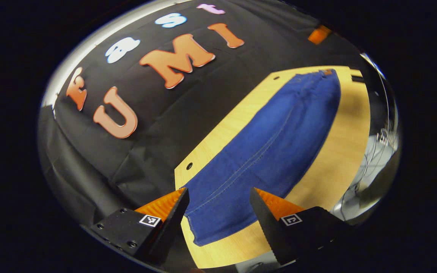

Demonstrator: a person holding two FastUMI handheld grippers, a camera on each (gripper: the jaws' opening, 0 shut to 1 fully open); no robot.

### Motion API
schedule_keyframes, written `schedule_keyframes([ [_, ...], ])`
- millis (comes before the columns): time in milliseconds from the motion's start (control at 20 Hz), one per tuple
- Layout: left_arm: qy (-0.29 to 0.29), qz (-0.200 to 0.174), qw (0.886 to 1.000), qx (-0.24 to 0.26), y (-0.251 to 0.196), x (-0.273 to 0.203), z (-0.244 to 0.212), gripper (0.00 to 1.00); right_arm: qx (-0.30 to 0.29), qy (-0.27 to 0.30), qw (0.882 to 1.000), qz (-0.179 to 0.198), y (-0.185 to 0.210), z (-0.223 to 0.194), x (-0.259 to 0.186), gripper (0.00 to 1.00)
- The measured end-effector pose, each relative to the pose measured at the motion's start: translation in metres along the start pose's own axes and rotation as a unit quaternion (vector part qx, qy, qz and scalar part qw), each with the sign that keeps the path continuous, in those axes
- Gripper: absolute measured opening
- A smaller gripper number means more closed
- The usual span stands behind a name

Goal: Grasp the waist and the cuffs of the jeans and fold them to make the two legs overlap; first hold the waist and fold one-third of the jeans toward the cuffs, then hold the cuffs and fold the remaining one-third in the same direction to finish folding.

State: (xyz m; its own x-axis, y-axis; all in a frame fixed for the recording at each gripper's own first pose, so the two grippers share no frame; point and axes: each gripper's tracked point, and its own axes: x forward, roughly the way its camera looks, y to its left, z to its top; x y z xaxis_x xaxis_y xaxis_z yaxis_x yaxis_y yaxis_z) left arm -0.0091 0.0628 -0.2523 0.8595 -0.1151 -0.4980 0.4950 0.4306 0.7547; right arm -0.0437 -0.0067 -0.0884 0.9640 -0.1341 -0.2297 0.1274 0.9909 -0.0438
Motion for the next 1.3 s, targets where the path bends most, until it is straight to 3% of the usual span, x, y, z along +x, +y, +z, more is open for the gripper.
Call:
schedule_keyframes([
  [300, 0.050, -0.059, 0.989, 0.126, -0.050, 0.040, -0.059, 0.98, -0.007, 0.024, 1.000, -0.016, -0.020, -0.015, 0.001, 0.98],
  [450, 0.088, -0.099, 0.978, 0.163, -0.065, 0.056, -0.098, 0.98, 0.002, 0.039, 0.999, -0.023, -0.028, -0.024, 0.002, 0.98],
  [750, 0.118, -0.138, 0.957, 0.226, -0.078, 0.068, -0.127, 1.00, 0.010, 0.062, 0.998, -0.030, -0.034, -0.033, 0.006, 0.98],
  [900, 0.123, -0.133, 0.950, 0.256, -0.084, 0.084, -0.128, 0.95, 0.002, 0.061, 0.998, -0.030, -0.032, -0.033, 0.006, 0.98],
  [1300, 0.114, -0.109, 0.946, 0.283, -0.062, 0.128, -0.114, 0.89, 0.013, 0.076, 0.996, -0.038, -0.028, -0.037, 0.008, 0.98],
])
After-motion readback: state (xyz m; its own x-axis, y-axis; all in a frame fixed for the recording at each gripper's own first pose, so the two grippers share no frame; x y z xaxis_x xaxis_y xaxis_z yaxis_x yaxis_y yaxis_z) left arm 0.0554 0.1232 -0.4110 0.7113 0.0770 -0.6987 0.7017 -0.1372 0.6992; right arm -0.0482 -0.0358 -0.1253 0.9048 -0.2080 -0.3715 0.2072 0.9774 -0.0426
